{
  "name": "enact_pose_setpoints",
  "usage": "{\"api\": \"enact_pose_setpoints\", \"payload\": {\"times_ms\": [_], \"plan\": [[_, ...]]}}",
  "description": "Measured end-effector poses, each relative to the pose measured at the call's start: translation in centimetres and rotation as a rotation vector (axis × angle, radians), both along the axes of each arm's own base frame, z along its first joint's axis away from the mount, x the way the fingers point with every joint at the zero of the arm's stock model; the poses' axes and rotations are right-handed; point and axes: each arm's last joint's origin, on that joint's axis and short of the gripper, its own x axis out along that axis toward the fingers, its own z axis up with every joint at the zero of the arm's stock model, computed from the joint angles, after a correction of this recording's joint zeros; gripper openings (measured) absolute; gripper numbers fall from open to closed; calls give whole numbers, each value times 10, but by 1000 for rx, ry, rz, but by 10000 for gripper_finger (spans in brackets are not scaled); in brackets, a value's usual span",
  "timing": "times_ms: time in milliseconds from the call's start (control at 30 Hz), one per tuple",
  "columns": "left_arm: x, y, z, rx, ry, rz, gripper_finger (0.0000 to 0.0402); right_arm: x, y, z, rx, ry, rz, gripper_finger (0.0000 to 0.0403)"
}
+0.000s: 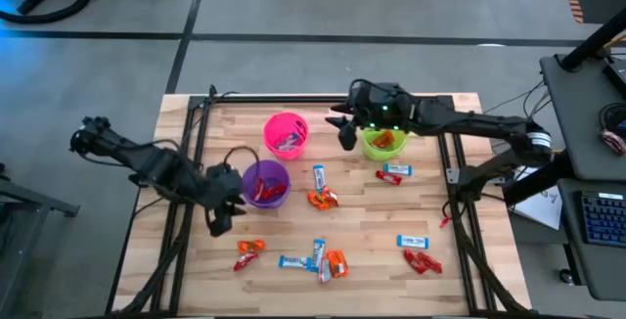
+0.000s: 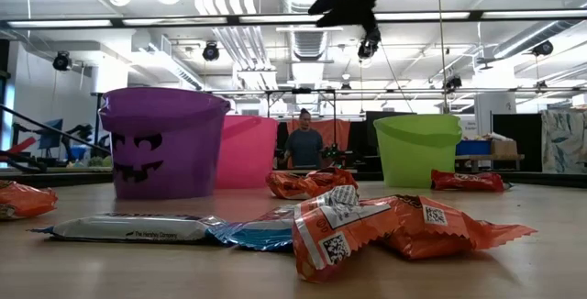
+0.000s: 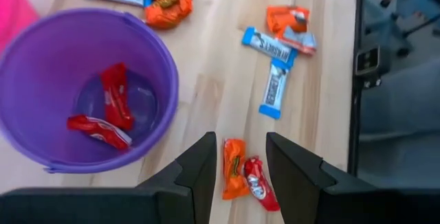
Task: Sort candy
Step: Put the orange chocolate into the green bucket
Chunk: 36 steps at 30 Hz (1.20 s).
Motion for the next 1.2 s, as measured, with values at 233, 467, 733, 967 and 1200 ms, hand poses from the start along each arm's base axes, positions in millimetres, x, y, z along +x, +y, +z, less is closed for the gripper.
{"api": "enact_pose_setpoints", "payload": {"times_ms": [233,467,733,967,1200], "plan": [[3,-25,-29,-12,-26,-49,111,-21,22,13,83,17,20,173],[1,-41,-80,-104,-49,-29,111,-20,38,14,82,14,16,173],[-6,-44,-125,-140,40,-2,111,-13,48,9,98,25,10,173],[-8,-45,-149,-96,129,-10,111,-10,53,7,103,30,17,173],[-4,-52,-166,-43,187,-24,111,-10,53,7,102,31,18,173]]}}
